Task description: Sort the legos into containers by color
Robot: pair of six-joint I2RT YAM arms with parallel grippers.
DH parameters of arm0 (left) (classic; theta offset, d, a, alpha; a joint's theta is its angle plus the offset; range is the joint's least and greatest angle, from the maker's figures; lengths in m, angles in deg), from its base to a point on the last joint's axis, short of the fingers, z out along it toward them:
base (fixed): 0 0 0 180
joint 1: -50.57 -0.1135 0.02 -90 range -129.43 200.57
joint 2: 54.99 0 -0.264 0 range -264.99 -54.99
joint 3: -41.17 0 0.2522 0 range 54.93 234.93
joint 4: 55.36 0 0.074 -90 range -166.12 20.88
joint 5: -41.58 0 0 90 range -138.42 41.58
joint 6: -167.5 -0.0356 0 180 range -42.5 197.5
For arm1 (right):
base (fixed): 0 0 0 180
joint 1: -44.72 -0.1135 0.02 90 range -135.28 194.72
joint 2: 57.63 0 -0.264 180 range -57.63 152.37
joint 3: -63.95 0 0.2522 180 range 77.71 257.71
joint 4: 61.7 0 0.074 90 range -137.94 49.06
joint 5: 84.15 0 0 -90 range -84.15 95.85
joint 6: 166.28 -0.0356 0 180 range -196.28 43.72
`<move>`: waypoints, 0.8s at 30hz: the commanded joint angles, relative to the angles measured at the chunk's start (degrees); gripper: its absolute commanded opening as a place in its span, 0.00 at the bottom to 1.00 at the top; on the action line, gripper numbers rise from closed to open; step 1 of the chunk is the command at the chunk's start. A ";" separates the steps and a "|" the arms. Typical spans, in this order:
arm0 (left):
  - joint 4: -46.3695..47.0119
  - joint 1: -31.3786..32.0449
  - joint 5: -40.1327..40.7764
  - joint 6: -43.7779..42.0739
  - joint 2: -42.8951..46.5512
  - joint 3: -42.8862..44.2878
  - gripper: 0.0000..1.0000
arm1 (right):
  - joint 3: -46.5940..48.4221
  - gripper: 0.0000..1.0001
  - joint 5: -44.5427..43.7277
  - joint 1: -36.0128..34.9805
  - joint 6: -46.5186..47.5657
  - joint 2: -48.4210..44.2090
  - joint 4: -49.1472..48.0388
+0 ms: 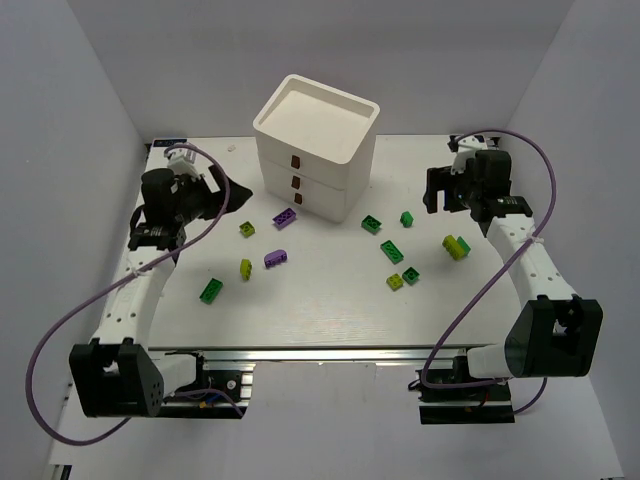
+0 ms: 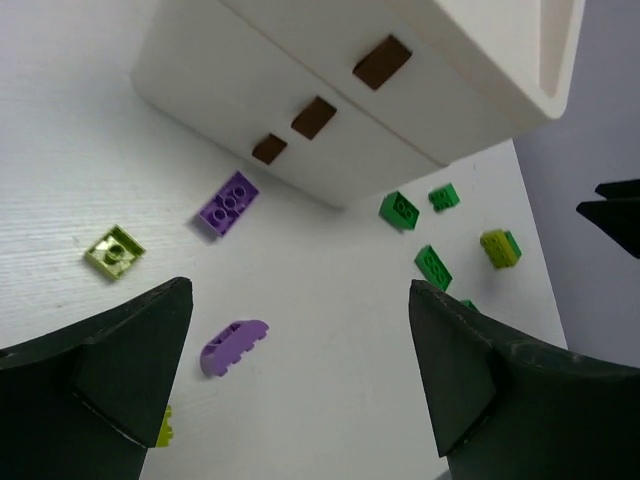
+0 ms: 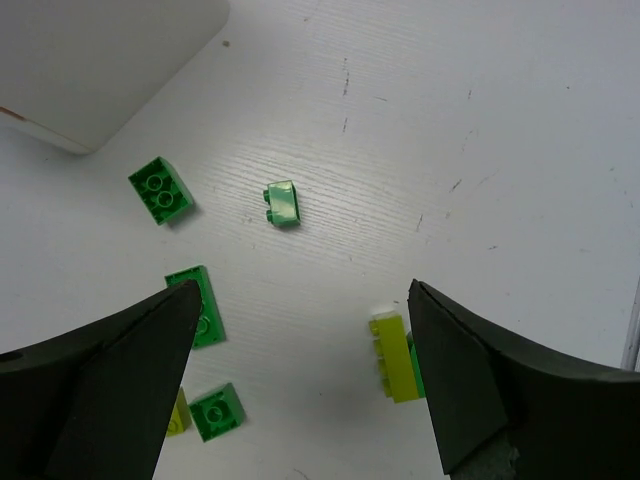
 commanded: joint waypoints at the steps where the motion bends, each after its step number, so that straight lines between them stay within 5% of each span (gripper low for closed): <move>1: -0.58 2.57 -4.95 0.59 -2.40 1.90 0.98 | 1.59 0.89 3.64 0.25 1.86 -0.65 1.22; 5: -2.15 6.52 -1.71 -3.01 -7.14 4.71 0.71 | 2.29 0.89 16.73 0.26 15.89 -0.39 5.77; 9: -1.72 10.66 5.04 -7.75 -9.79 5.87 0.40 | 4.84 0.89 21.50 -0.18 19.35 1.80 8.43; 12: 3.89 13.12 7.88 -11.97 -9.00 3.15 0.40 | 6.59 0.89 24.29 -0.71 23.91 3.04 11.07; 16: 13.11 15.06 7.19 -18.03 -10.04 0.15 0.64 | 7.22 0.89 33.26 -1.15 30.52 3.31 14.94; 21: 21.21 17.17 8.15 -22.52 -14.62 0.85 0.74 | 3.18 0.70 40.65 -1.76 30.62 2.34 9.94; 24: 25.00 17.70 9.99 -24.28 -18.39 2.08 0.74 | 2.99 0.74 41.01 -2.29 28.95 2.51 7.03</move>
